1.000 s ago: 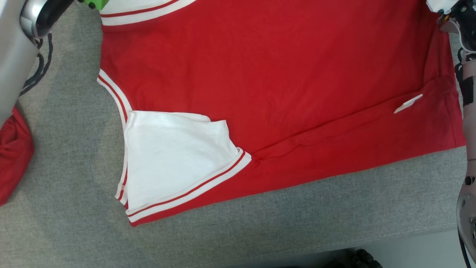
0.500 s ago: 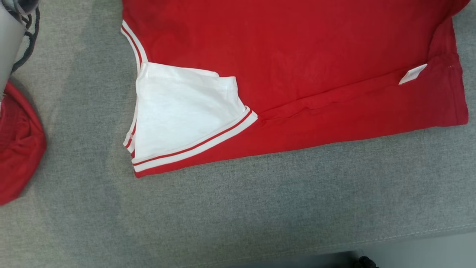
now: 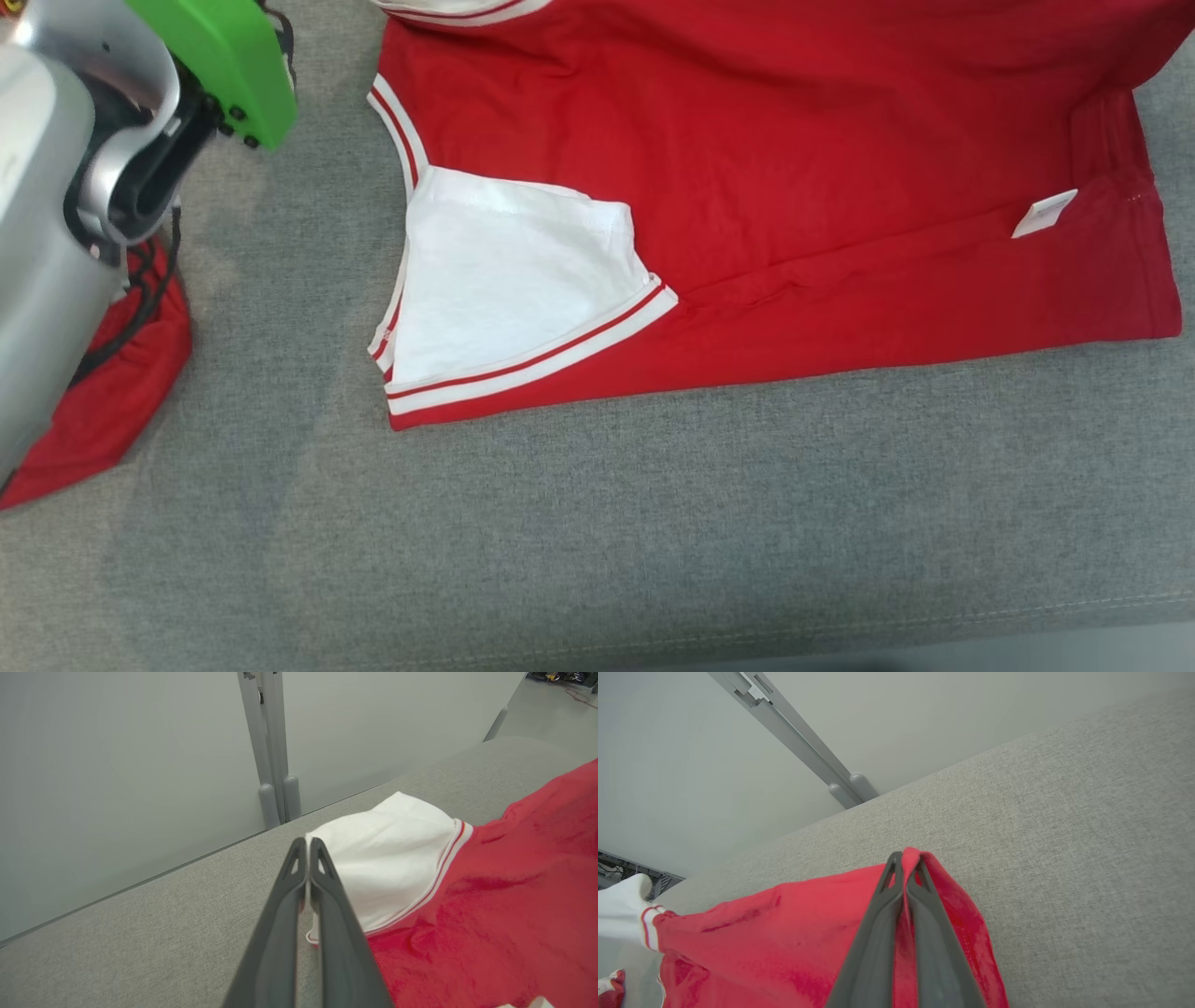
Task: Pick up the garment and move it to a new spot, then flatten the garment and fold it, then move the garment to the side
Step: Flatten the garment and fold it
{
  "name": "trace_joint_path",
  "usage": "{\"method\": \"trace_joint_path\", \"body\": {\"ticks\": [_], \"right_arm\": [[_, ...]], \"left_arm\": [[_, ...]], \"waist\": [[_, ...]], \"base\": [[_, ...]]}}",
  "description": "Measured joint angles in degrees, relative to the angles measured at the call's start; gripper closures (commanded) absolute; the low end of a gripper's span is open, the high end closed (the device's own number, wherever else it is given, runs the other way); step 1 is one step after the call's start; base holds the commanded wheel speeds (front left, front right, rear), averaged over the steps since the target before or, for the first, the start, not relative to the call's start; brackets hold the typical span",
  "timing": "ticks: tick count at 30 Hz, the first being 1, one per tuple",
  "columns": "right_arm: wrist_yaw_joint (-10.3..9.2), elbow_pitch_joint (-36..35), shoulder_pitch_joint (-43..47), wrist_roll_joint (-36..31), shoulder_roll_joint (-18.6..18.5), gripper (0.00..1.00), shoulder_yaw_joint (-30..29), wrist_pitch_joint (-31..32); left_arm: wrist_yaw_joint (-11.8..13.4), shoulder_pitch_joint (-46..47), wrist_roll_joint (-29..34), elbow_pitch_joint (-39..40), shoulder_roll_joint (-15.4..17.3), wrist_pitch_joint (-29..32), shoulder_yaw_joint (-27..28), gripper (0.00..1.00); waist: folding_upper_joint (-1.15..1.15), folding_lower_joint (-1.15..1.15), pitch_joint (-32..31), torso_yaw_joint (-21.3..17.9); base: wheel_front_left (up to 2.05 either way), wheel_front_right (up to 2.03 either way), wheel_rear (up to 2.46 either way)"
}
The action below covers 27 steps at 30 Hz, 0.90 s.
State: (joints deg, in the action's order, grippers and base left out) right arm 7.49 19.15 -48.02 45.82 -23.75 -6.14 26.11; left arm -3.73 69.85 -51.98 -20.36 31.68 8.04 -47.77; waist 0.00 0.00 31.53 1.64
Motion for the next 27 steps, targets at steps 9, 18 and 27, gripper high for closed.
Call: {"method": "trace_joint_path", "body": {"ticks": [9,18,27], "right_arm": [[0.0,-3.2,7.5,2.7,-2.7,1.0,-0.6,-0.8],[0.0,-5.0,15.5,4.5,-3.2,1.0,-2.0,-1.5],[0.0,-5.9,20.8,5.4,-2.9,1.0,-3.0,-2.1]], "left_arm": [[5.3,-11.7,-3.8,15.2,5.3,0.4,0.8,1.0],[10.8,-22.5,-4.9,26.9,9.8,-0.6,-0.3,1.0],[13.4,-29.0,-5.5,31.1,11.1,-2.8,-0.9,1.0]], "waist": [[0.0,0.0,-2.3,1.1],[0.0,0.0,-3.5,1.7],[0.0,0.0,-4.2,2.1]], "base": [[0.0,0.0,0.0],[0.0,0.0,0.0],[0.0,0.0,0.0]]}}
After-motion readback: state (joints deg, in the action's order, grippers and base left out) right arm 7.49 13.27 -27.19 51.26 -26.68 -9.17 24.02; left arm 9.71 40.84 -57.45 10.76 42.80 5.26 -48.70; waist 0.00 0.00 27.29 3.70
